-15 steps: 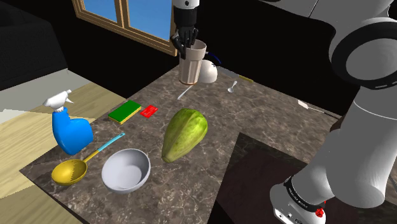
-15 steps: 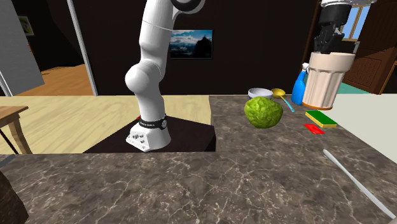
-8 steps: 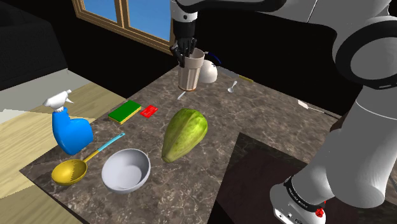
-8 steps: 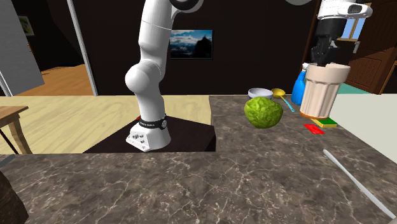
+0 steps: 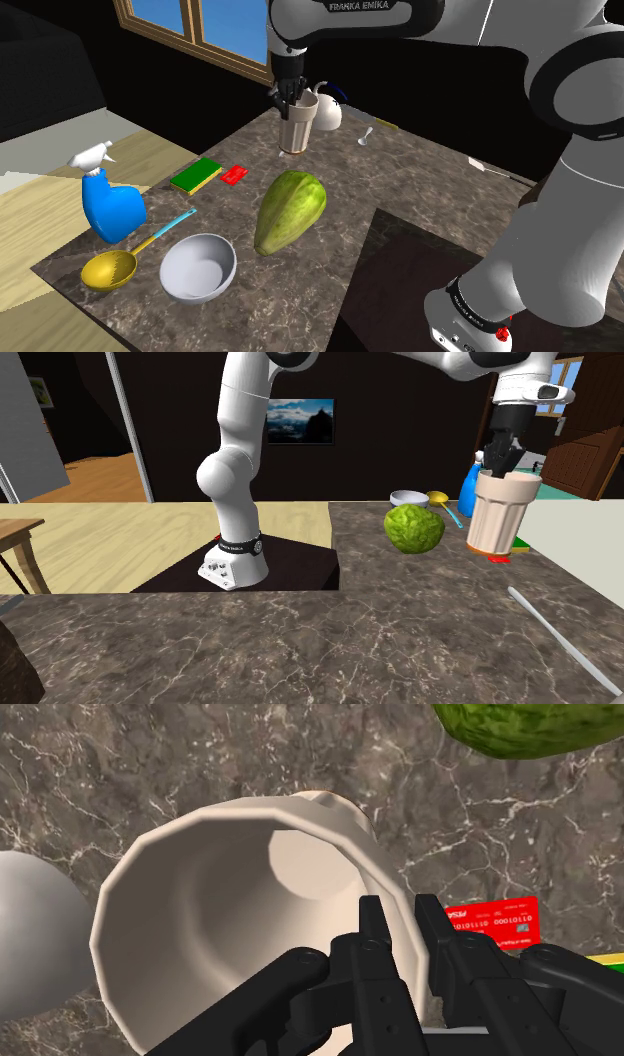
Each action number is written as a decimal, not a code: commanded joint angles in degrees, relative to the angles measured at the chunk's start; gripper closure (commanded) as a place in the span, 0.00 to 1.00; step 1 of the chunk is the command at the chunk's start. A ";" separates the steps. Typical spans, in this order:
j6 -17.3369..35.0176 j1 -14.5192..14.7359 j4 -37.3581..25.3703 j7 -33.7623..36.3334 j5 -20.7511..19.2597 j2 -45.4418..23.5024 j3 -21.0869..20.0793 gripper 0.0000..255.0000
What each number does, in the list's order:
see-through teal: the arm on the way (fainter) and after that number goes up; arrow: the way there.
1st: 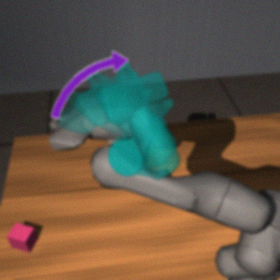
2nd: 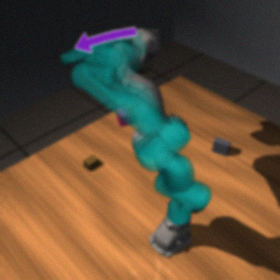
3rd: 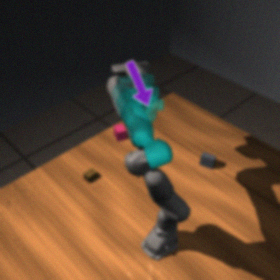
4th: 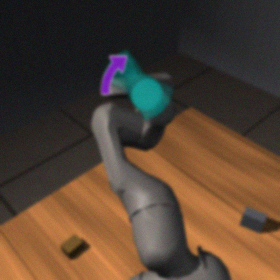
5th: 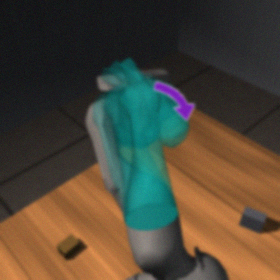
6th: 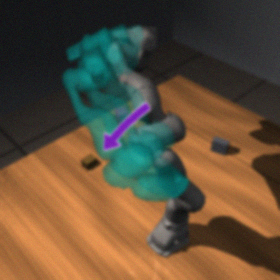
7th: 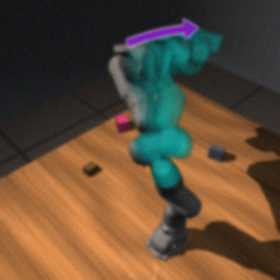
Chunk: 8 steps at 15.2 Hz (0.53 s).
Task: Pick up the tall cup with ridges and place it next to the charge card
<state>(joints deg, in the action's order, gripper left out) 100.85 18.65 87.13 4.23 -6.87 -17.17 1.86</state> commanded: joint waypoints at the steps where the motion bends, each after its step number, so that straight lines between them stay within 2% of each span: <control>1: 1.50 0.02 1.20 0.22 -0.04 -0.23 -0.01 1.00; 8: 6.53 -0.03 5.48 0.78 -0.18 -1.01 0.01 1.00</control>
<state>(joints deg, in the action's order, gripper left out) 106.66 18.59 92.11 4.88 -7.02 -18.05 1.87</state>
